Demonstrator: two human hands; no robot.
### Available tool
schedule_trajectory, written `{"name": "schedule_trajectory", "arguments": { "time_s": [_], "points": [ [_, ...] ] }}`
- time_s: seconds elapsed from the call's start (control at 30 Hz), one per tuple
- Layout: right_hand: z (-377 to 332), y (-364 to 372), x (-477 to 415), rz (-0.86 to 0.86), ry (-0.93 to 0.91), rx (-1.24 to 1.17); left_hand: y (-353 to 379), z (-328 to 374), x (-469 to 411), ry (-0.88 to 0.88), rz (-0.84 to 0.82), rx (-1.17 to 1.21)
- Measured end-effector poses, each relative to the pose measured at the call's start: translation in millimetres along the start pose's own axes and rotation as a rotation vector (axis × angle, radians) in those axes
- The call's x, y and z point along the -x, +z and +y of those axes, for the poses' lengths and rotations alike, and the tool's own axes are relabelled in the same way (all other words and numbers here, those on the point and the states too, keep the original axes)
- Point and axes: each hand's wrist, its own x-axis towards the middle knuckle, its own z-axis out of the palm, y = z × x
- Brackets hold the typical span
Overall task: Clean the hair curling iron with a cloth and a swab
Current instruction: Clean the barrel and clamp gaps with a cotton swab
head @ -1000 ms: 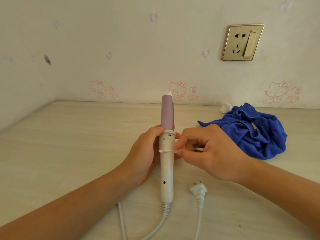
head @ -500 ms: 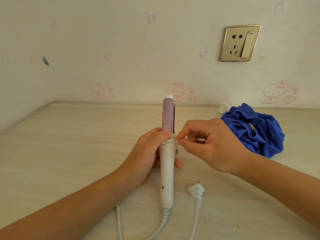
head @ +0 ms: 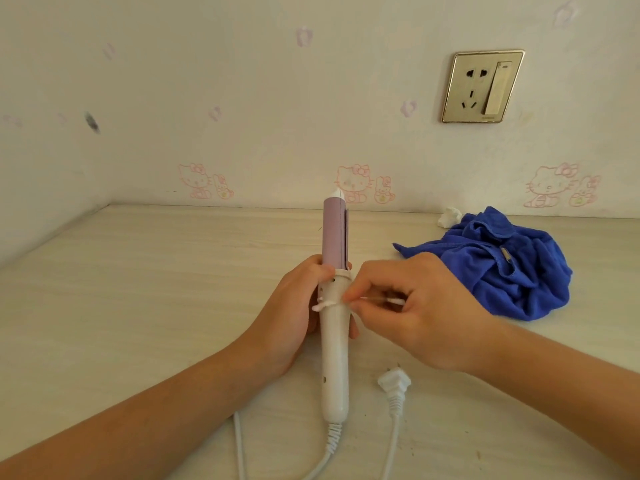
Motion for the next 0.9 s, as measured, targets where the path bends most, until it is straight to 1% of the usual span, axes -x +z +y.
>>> {"name": "schedule_trajectory", "arguments": {
  "time_s": [0.1,0.13,0.23,0.27,0.37,0.4,0.5,0.53,0.63,0.67,0.7,0.77,0.8,0.9],
  "points": [
    [7,-6,-7,0.124,0.045,0.019,0,1,0,-0.025,0.001,-0.017],
    [8,-8,-7,0.126,0.055,0.003,0,1,0,-0.031,0.002,-0.018],
    [3,-3,-2,0.022,0.023,-0.051,0,2,1,-0.028,0.004,0.007],
    [2,0,-1,0.021,0.014,-0.042,1,2,1,-0.028,0.003,0.011],
    [10,-4,-6,0.131,0.056,0.005,1,3,1,-0.027,-0.012,0.007],
    [10,-5,-6,0.133,0.062,0.001,2,3,1,-0.026,-0.013,0.005],
    [4,1,0,0.005,0.016,-0.05,2,3,2,-0.02,-0.003,0.029],
    [3,3,1,-0.006,0.002,-0.051,2,3,2,-0.02,-0.003,0.036],
    [11,-1,-2,0.135,0.041,-0.034,1,3,1,-0.036,0.002,0.024],
    [12,-3,-2,0.155,0.059,-0.035,1,3,1,-0.043,0.002,0.026],
    [12,-3,0,0.138,0.06,-0.041,1,3,1,-0.046,-0.002,0.035],
    [5,2,3,0.036,0.032,-0.068,1,3,1,-0.048,-0.006,0.066],
    [3,4,3,0.017,0.02,-0.061,1,3,1,-0.048,-0.007,0.076],
    [6,-1,-4,0.145,0.038,0.038,0,2,0,-0.042,-0.018,0.041]
  ]
}}
